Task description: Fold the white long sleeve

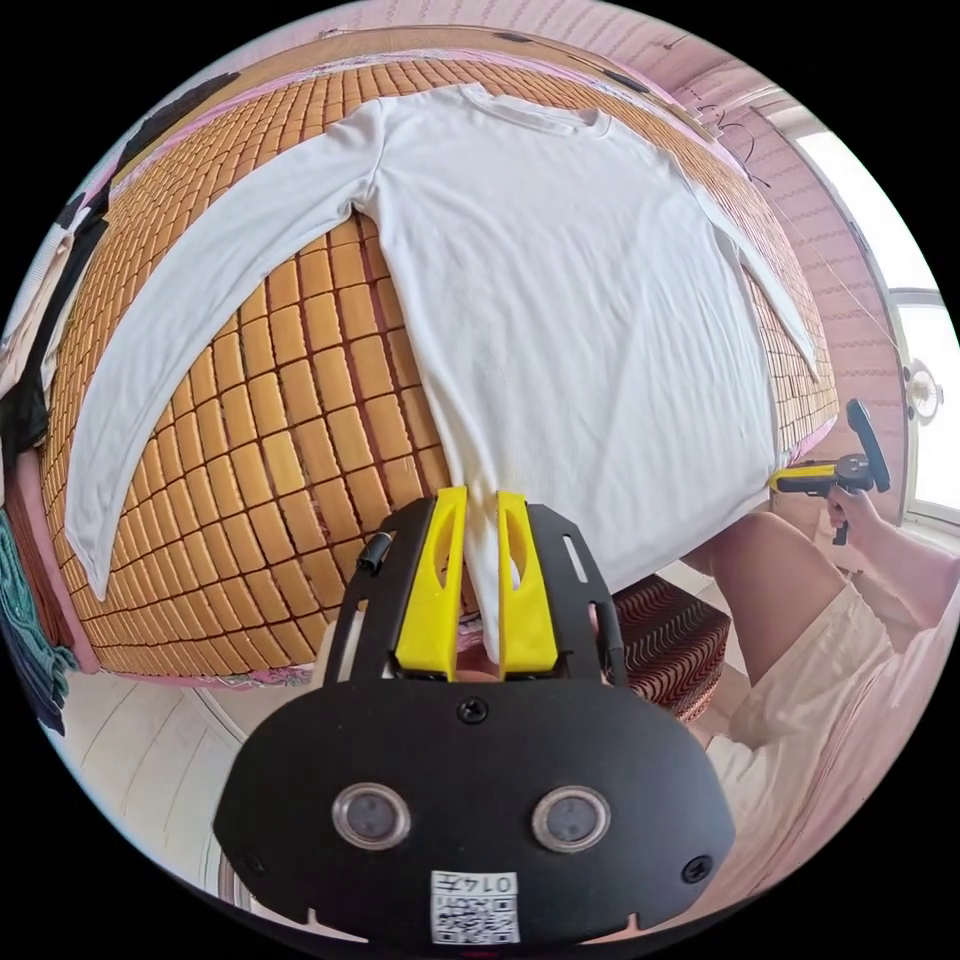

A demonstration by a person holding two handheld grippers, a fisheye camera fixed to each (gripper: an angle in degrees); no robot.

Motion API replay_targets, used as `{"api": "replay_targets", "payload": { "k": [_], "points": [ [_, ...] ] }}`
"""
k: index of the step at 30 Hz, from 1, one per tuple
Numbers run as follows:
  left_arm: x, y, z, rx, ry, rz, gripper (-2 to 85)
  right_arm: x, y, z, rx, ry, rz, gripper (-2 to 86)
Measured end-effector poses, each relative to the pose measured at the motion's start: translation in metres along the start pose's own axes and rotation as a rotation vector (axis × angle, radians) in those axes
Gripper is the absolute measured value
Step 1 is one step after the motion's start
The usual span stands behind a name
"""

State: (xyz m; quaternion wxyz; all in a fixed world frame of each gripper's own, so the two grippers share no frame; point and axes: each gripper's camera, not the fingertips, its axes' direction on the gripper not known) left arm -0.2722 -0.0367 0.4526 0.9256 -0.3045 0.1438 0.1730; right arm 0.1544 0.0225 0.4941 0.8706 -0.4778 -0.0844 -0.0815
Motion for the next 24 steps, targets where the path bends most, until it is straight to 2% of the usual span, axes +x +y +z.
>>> {"api": "replay_targets", "payload": {
  "k": [7, 13, 15, 19, 24],
  "points": [
    [0.006, 0.027, 0.003, 0.07, -0.024, 0.084, 5.6, -0.027, 0.007, 0.008, -0.051, 0.095, -0.196, -0.9],
    [-0.001, 0.069, 0.006, 0.208, 0.024, 0.025, 5.8, -0.053, 0.025, 0.018, -0.011, 0.173, -0.264, -0.8],
    [-0.005, 0.094, 0.005, 0.324, 0.109, -0.014, 6.4, -0.06, 0.035, 0.022, 0.027, 0.19, -0.289, -0.5],
    [-0.021, 0.142, -0.003, 0.516, 0.155, -0.093, 6.5, -0.073, 0.067, 0.026, 0.127, 0.205, -0.329, 2.0],
    [-0.074, 0.237, -0.046, 0.77, -0.032, -0.343, 6.6, -0.104, 0.114, 0.01, 0.222, 0.288, -0.313, 10.0]
  ]
}}
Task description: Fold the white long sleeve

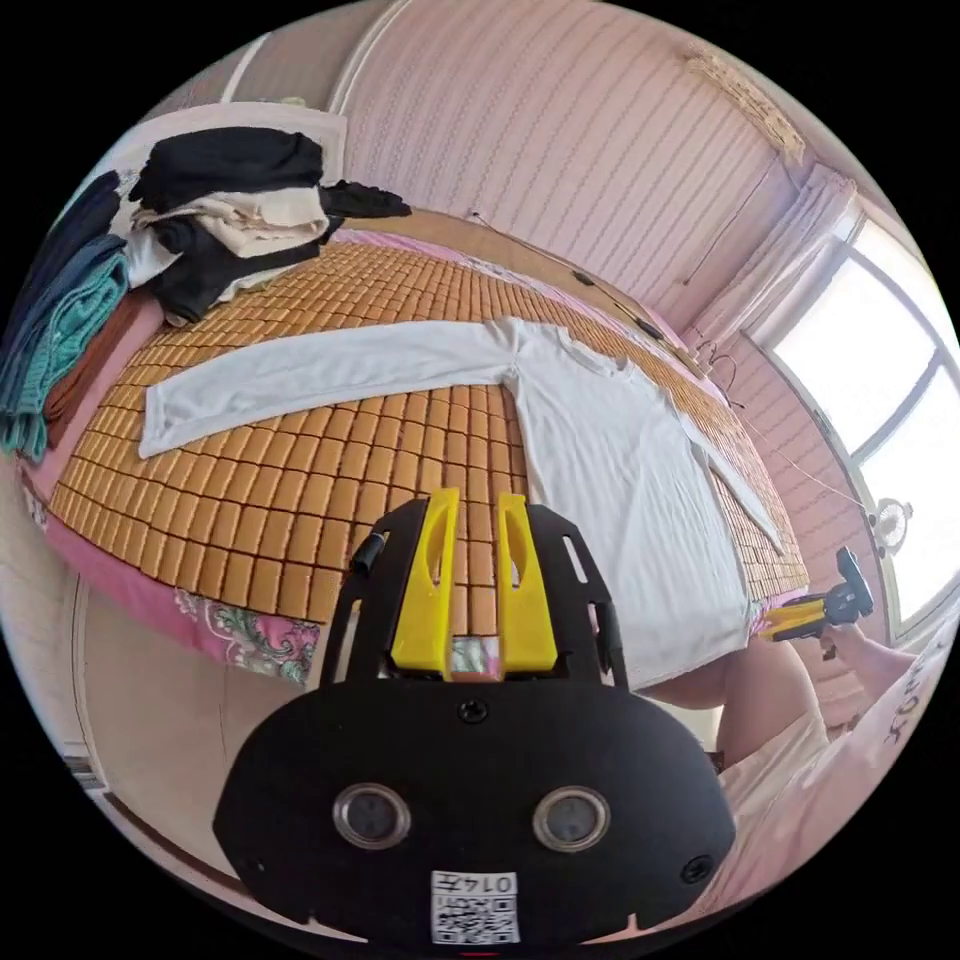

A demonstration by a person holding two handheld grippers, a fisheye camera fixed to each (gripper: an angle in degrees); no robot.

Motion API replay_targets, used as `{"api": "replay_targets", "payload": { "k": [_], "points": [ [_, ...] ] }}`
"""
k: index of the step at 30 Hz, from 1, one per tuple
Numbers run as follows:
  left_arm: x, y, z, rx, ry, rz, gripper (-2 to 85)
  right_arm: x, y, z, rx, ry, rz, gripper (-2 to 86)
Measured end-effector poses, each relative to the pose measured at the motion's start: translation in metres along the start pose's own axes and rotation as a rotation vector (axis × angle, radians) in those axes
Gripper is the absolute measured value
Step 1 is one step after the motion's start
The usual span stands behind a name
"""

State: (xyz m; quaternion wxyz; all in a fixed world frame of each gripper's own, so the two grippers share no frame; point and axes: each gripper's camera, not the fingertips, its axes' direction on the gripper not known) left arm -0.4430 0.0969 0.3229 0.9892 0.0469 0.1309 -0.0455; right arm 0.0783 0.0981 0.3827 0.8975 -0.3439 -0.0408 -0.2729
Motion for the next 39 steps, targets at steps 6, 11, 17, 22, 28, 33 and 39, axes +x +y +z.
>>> {"api": "replay_targets", "payload": {
  "k": [6, 11, 17, 22, 28, 33, 39],
  "points": [
    [-0.099, 0.01, -0.052, 0.24, -0.209, -0.281, 9.4, -0.074, -0.033, -0.059, 0.124, 0.169, -0.12, 9.6],
    [-0.157, 0.004, -0.042, 0.178, -0.301, -0.372, 10.0, -0.191, -0.148, -0.097, 0.245, 0.181, -0.405, 8.3],
    [-0.19, 0.0, -0.014, 0.054, -0.26, -0.445, 10.0, -0.352, -0.286, -0.128, 0.365, 0.13, -0.802, 8.0],
    [-0.2, -0.014, -0.013, 0.042, -0.322, -0.379, 10.0, -0.462, -0.379, -0.139, 0.409, 0.115, -0.953, 8.0],
    [-0.218, -0.016, 0.006, -0.005, -0.215, -0.382, 9.9, -0.55, -0.455, -0.128, 0.406, 0.126, -1.009, 8.4],
    [-0.221, -0.023, 0.011, -0.02, -0.243, -0.37, 8.3, -0.591, -0.491, -0.113, 0.399, 0.142, -0.981, 8.7],
    [-0.237, -0.018, 0.008, -0.012, -0.226, -0.388, 4.1, -0.617, -0.523, -0.091, 0.34, 0.084, -0.899, 9.2]
  ]
}}
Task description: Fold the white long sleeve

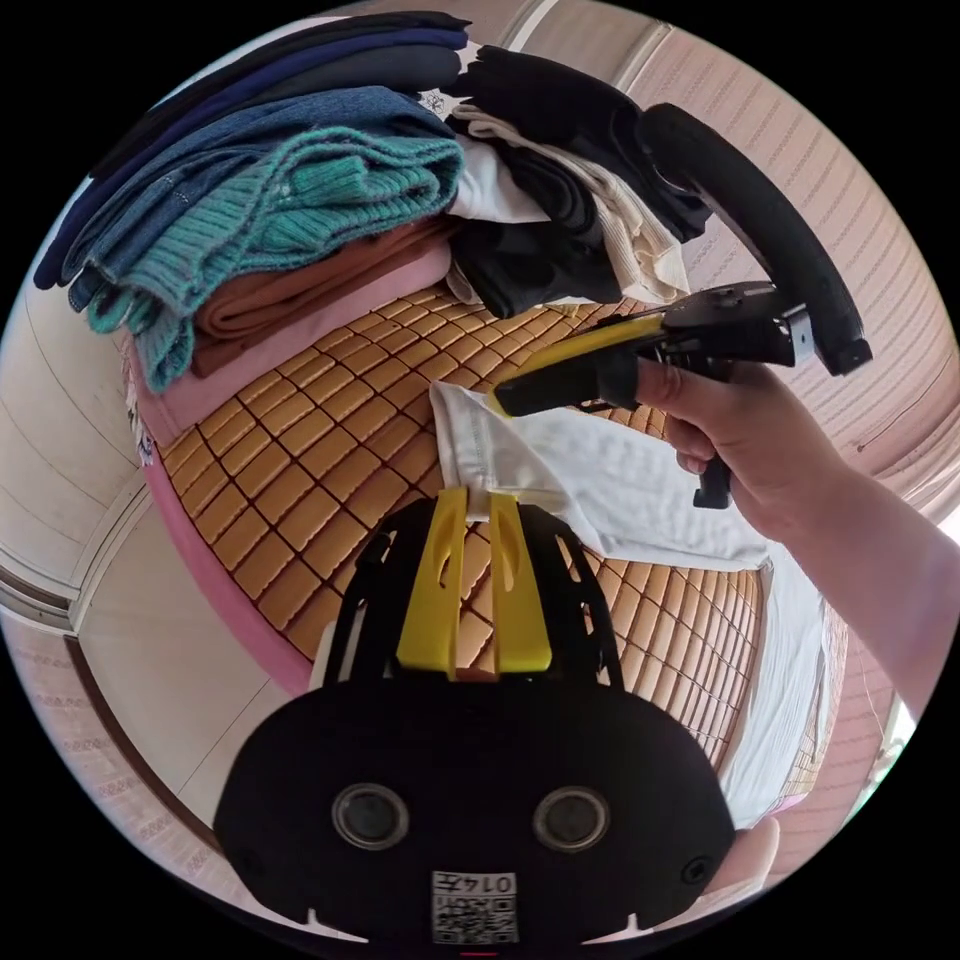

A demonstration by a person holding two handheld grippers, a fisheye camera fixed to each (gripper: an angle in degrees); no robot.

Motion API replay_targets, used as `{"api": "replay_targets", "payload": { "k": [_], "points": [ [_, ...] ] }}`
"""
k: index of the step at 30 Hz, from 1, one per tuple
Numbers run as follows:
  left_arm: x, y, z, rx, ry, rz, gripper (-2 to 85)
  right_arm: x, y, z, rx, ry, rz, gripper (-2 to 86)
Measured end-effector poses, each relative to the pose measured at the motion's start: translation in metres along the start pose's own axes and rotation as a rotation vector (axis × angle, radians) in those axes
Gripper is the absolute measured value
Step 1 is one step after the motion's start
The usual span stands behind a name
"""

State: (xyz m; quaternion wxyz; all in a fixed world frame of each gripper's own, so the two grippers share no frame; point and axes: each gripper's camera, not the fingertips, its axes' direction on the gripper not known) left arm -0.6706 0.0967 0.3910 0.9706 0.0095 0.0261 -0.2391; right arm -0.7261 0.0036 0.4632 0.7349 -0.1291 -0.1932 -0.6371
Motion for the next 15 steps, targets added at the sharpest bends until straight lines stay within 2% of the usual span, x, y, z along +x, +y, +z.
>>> {"api": "replay_targets", "payload": {
  "k": [6, 11, 15],
  "points": [
    [-0.006, -0.002, 0.001, 0.008, 0.015, -0.011, 2.5, -0.013, -0.002, 0.007, 0.012, -0.021, -0.004, 5.0],
    [-0.006, -0.005, 0.002, 0.012, 0.023, -0.02, -0.3, -0.035, 0.004, 0.005, 0.013, 0.084, -0.089, -0.1],
    [-0.004, -0.009, 0.001, -0.001, 0.01, 0.001, -0.9, -0.027, 0.015, -0.003, 0.042, 0.029, -0.036, -0.6]
  ]
}}
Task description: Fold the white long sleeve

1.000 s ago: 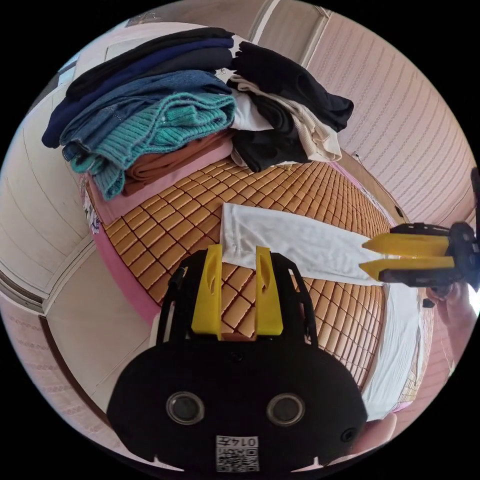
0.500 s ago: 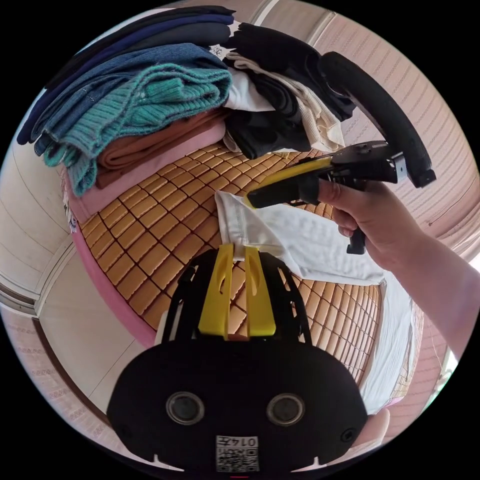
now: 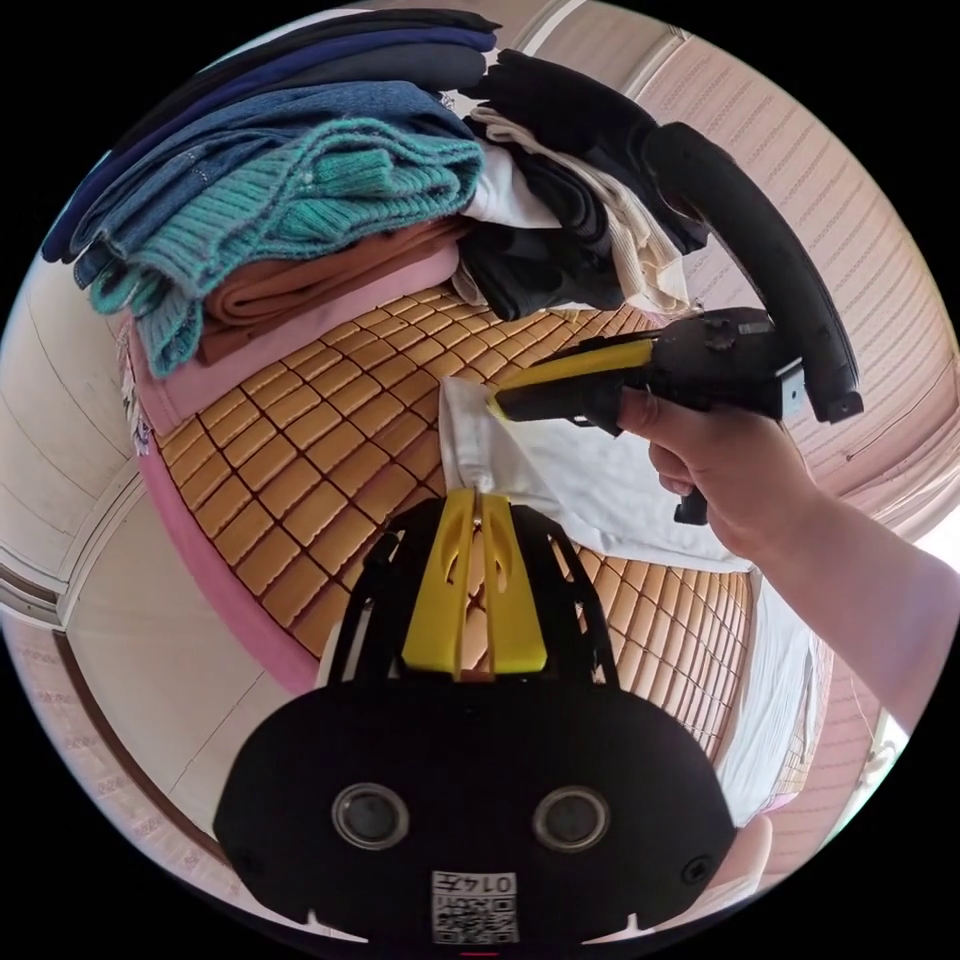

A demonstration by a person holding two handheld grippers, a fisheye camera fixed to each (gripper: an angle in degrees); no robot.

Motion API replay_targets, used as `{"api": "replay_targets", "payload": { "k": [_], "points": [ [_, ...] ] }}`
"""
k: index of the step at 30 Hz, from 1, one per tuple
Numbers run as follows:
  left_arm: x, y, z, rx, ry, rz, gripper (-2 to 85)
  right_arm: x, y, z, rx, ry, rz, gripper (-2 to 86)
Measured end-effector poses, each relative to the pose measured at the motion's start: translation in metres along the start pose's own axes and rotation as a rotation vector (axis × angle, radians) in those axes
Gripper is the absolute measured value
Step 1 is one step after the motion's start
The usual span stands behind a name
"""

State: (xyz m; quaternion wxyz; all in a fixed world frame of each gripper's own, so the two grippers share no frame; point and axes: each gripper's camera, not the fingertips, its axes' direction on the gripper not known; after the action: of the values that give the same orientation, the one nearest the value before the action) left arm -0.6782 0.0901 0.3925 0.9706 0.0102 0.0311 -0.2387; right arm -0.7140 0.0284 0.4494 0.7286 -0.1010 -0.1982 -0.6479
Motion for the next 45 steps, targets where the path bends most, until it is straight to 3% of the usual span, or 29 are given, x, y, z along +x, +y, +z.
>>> {"api": "replay_targets", "payload": {
  "k": [5, 17, 22, 27, 33, 38, 45],
  "points": [
    [0.009, -0.003, -0.006, 0.019, -0.029, 0.041, -1.0, 0.018, 0.025, -0.026, 0.069, -0.075, 0.074, -0.8],
    [0.082, -0.012, -0.037, 0.14, 0.058, 0.213, -1.0, 0.038, 0.145, -0.117, 0.189, -0.011, 0.126, -0.8],
    [0.152, -0.014, -0.073, 0.242, 0.199, 0.347, -1.0, 0.064, 0.239, -0.189, 0.291, 0.022, 0.252, -0.7],
    [0.289, 0.003, -0.112, 0.278, 0.478, 0.599, -1.0, 0.073, 0.396, -0.295, 0.522, 0.185, 0.425, -0.6],
    [0.426, 0.098, -0.113, 0.126, 0.761, 0.905, -1.0, 0.035, 0.639, -0.359, 0.553, 0.307, 0.748, -0.1],
    [0.481, 0.194, -0.053, -0.129, 0.779, 1.064, -1.0, -0.017, 0.804, -0.29, 0.371, 0.151, 1.092, 0.3],
    [0.517, 0.244, -0.016, -0.295, 0.743, 1.199, -0.8, -0.047, 0.886, -0.229, 0.343, 0.021, 1.237, 0.3]
  ]
}}
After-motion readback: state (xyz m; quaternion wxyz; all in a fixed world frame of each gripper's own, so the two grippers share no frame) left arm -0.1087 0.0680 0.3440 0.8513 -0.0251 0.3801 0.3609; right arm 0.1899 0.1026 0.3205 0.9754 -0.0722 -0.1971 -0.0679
